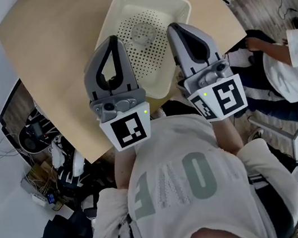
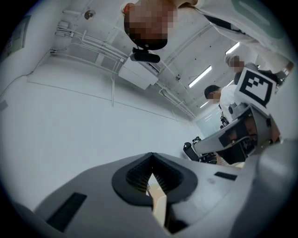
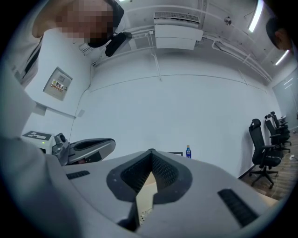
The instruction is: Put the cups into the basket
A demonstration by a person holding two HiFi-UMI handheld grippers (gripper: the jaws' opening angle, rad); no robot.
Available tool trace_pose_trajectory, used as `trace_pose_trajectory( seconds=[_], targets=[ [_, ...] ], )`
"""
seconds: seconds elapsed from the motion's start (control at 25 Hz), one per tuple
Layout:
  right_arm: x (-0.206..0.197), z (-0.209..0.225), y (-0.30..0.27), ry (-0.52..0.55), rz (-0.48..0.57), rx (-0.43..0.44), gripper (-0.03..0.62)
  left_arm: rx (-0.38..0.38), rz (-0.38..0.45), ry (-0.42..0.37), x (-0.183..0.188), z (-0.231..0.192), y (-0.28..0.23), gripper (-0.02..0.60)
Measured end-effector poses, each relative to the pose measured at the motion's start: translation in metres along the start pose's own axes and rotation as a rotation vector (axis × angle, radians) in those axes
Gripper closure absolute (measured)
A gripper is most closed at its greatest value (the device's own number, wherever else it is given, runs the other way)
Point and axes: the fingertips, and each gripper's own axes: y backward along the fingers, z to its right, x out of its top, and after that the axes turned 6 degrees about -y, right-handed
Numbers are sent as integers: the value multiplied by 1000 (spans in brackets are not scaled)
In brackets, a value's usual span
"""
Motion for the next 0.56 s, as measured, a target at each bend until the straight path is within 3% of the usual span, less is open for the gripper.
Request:
trace_pose_trajectory(
  seconds=[0.56],
  targets=[
    [-2, -1, 0, 11, -8, 0, 597, 15, -8, 0, -1, -4, 3, 577]
  ],
)
